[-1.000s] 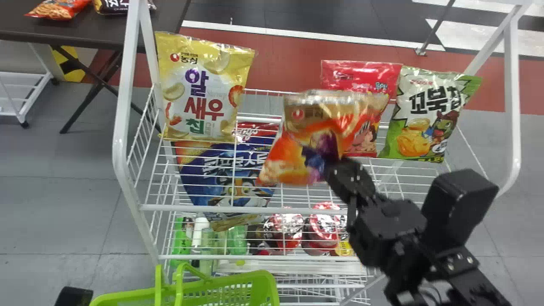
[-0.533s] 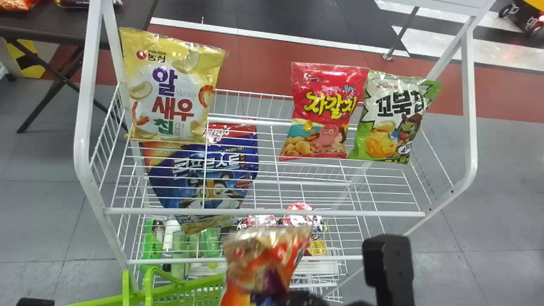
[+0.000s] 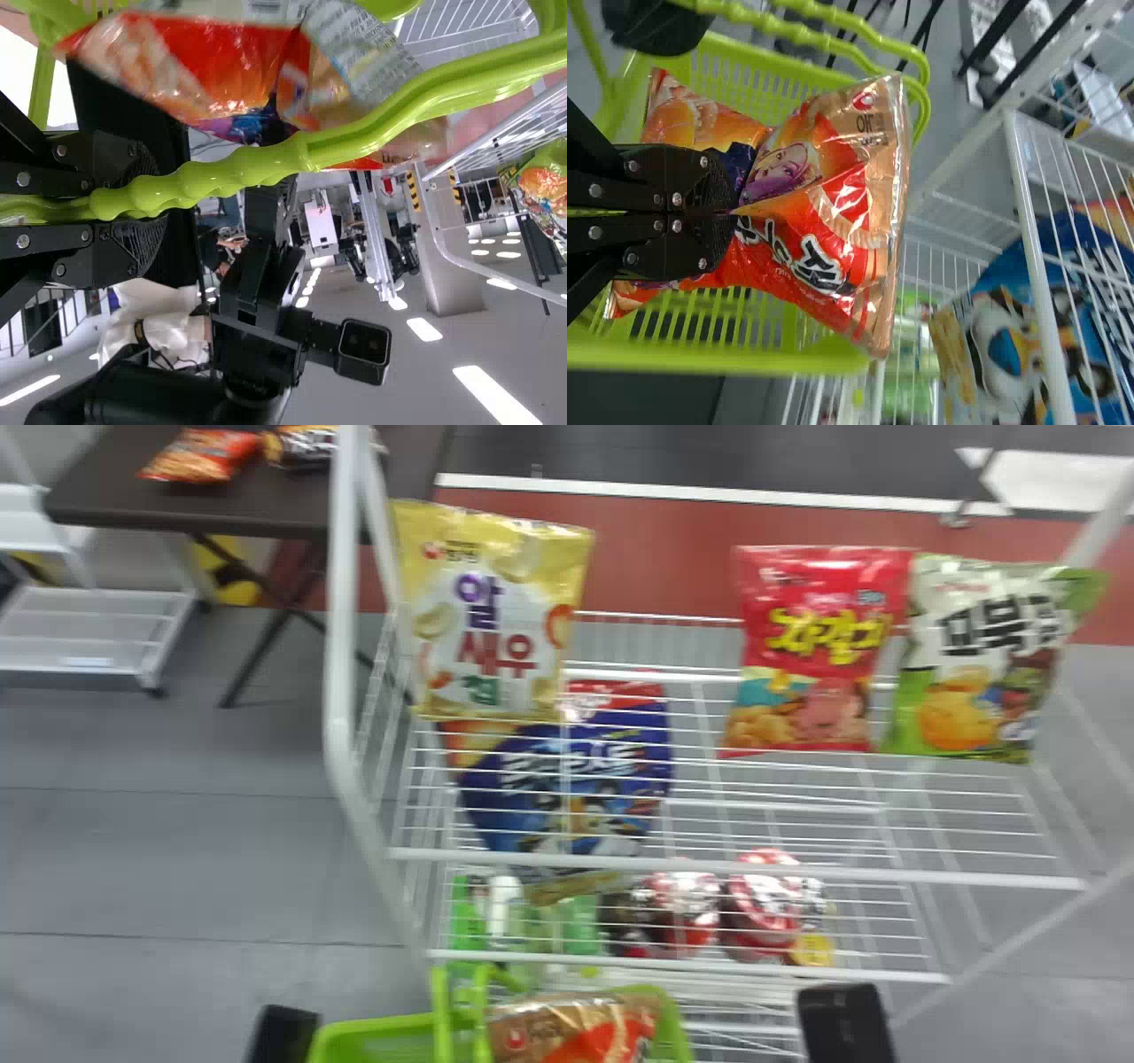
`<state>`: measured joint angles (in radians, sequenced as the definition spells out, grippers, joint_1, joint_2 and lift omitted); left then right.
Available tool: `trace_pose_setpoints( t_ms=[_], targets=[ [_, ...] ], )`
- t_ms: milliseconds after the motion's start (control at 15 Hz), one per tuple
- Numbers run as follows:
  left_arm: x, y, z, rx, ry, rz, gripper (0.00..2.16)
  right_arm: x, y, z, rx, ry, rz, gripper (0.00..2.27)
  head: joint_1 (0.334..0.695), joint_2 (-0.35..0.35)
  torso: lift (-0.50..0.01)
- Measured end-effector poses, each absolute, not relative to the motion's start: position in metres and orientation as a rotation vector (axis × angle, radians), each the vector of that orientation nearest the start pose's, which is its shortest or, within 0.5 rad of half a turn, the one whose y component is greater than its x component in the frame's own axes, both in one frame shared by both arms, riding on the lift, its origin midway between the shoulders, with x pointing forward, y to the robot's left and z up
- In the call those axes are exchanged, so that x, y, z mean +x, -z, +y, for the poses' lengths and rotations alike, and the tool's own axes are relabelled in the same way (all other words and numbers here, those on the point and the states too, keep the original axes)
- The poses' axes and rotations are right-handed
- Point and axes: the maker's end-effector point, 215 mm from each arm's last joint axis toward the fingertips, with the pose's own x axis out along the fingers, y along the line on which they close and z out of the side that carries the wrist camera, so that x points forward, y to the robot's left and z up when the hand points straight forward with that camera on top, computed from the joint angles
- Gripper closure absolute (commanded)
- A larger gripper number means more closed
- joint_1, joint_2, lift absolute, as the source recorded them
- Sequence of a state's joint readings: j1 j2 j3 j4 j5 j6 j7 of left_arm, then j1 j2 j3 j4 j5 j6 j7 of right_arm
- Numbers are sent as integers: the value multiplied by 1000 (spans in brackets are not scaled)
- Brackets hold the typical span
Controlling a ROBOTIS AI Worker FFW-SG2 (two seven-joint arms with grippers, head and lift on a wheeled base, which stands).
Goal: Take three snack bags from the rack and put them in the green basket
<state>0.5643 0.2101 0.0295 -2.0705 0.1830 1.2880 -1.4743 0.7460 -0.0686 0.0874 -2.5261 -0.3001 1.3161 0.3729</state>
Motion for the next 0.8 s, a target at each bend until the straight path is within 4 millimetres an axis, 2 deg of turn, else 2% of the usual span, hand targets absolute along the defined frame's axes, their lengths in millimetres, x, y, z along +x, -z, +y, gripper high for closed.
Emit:
trace_pose_setpoints(
  t_ms=[133,267,333,400,467,667,800],
  targets=[
    [133,436,66,-947,1278,1142,1902,177,463,-34,435,-682,1119,1929,695,151,-16],
    [131,436,66,-946,1279,1142,1902,156,485,-42,408,-653,1251,1619,695,141,-16],
    [131,436,65,-946,1280,1144,1902,149,495,-49,384,-630,1302,1349,695,118,-16],
    [130,437,65,-944,1280,1147,1902,149,499,-53,374,-618,1319,610,695,66,-16],
    [129,437,64,-942,1280,1149,1902,149,501,-56,369,-612,1326,-2,695,45,-16],
    [127,438,61,-937,1285,1156,1902,155,491,-59,385,-643,1296,46,695,21,-16],
    [126,439,58,-935,1287,1159,1902,184,480,-66,353,-627,1187,53,695,-29,-16]
  ],
)
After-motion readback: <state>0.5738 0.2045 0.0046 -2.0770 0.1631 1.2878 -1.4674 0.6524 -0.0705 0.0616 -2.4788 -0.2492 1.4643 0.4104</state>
